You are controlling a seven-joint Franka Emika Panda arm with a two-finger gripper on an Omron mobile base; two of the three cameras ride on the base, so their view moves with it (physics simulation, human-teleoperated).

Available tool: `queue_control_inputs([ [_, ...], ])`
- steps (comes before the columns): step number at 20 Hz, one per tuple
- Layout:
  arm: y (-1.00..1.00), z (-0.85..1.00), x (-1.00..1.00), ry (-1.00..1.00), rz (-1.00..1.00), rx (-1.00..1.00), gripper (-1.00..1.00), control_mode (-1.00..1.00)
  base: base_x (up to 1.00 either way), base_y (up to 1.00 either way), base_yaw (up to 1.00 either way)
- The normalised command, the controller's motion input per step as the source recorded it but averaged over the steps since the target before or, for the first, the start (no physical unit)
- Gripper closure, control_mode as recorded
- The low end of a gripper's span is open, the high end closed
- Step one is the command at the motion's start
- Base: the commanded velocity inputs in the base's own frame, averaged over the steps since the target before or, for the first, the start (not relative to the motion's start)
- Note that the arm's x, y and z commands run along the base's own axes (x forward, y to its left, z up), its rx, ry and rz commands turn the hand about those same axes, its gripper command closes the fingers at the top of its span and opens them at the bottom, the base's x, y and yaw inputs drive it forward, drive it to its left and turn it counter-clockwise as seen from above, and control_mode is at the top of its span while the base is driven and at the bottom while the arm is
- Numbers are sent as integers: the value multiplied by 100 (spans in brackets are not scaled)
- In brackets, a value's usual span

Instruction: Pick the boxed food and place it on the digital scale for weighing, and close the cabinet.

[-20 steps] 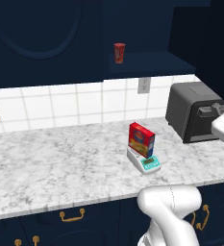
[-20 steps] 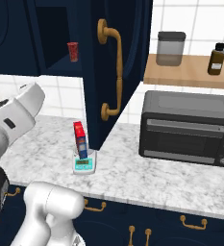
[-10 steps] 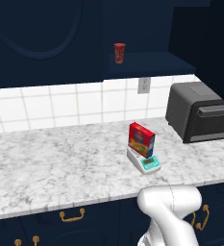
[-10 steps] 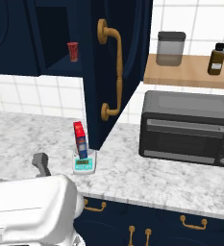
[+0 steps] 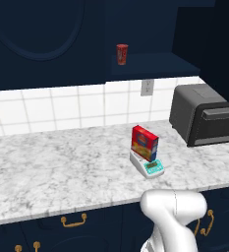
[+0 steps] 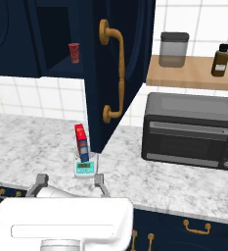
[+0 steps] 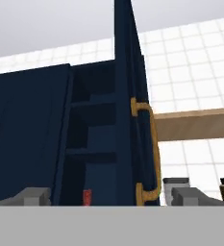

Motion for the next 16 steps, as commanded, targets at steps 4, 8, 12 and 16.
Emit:
queue_control_inputs([
  [4, 22, -78, 100, -17, -1, 17, -100, -100, 0, 0, 0],
  [8, 13, -27, 100, -10, -2, 12, -100, -100, 0, 0, 0],
  [12, -13, 0, 100, 0, -1, 17, -100, -100, 0, 0, 0],
  [16, -46, -42, 100, -2, 1, 20, -100, -100, 0, 0, 0],
])
